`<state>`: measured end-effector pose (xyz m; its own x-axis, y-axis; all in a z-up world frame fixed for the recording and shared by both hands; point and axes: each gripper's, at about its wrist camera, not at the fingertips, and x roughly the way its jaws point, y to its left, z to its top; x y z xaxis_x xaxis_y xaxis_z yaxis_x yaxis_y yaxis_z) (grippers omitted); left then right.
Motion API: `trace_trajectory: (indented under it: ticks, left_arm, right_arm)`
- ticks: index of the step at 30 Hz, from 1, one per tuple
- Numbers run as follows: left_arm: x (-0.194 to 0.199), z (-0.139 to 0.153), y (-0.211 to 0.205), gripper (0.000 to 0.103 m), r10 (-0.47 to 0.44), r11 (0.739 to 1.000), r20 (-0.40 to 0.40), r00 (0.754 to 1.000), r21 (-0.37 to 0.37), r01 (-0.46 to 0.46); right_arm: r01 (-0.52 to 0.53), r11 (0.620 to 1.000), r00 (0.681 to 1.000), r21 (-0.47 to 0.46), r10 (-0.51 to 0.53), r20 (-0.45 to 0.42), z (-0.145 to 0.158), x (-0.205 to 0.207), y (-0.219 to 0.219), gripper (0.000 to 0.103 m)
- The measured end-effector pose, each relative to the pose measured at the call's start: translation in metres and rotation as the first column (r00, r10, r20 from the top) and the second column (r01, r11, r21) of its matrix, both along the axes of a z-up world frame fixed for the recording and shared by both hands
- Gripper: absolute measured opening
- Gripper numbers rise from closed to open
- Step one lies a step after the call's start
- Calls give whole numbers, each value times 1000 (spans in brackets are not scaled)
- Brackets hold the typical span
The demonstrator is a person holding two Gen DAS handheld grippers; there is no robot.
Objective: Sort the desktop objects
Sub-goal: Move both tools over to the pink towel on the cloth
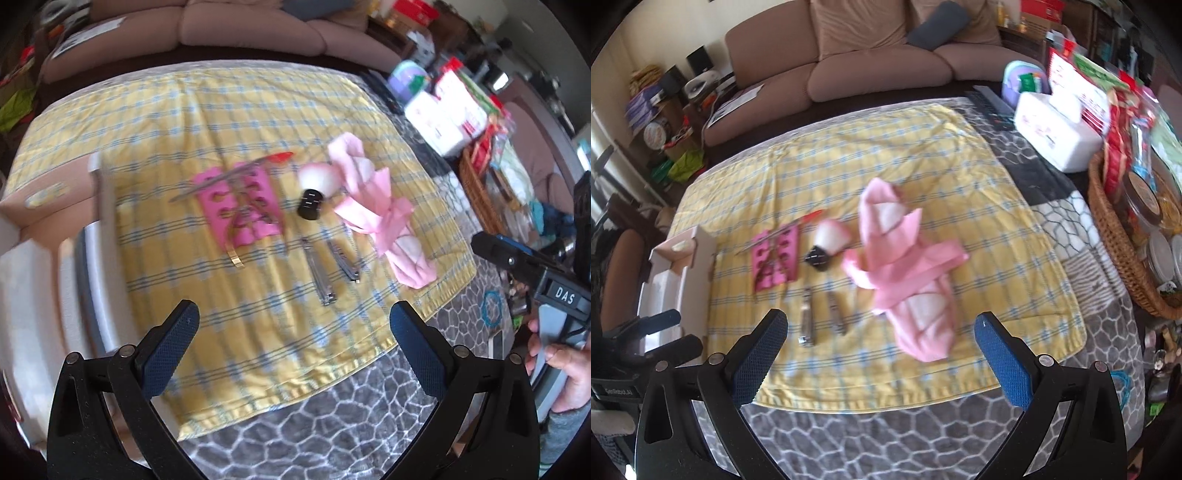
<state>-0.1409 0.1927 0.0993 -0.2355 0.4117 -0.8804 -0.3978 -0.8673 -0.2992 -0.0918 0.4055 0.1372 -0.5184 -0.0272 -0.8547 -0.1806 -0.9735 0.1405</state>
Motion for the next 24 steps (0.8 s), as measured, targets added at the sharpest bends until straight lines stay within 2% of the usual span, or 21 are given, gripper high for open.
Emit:
trace_trajectory:
  ticks: [3, 6, 11, 15, 17, 21, 23, 24]
  left_arm:
    - [-4, -8, 35, 101, -69, 996, -50, 996, -67, 65]
    - [-12, -18, 64, 99, -104, 990, -73, 992, -98, 97]
    - [-25, -31, 109, 96, -169, 978, -131, 977, -143, 150]
    - [-30, -46, 141, 94, -214, 959, -153, 965, -219, 178]
    - [-32, -53, 152, 86, -215, 951, -170, 962, -261, 167]
    - [-37, -65, 164, 78, -204, 950, -172, 964, -272, 152]
    - [-39, -72, 166, 61, -196, 949, -167, 966, -282, 144]
    - [-40, -74, 167, 57, -194, 948, -168, 967, -285, 141]
  right_arm:
    - [33, 999, 999, -17, -33, 5, -14, 2, 24, 102]
    - [57, 998, 998, -35, -57, 10, -28, 0, 44, 102]
    - [56, 996, 998, -69, -54, 25, -46, -3, 60, 93]
    - [48, 995, 998, -84, -46, 32, -60, -3, 67, 91]
    - [55, 993, 998, -106, -52, 27, -65, -1, 73, 91]
    - [58, 991, 998, -121, -57, 17, -70, 5, 82, 91]
    - [58, 990, 998, -126, -57, 13, -72, 6, 85, 91]
    - [60, 990, 998, -128, -58, 14, -74, 7, 87, 91]
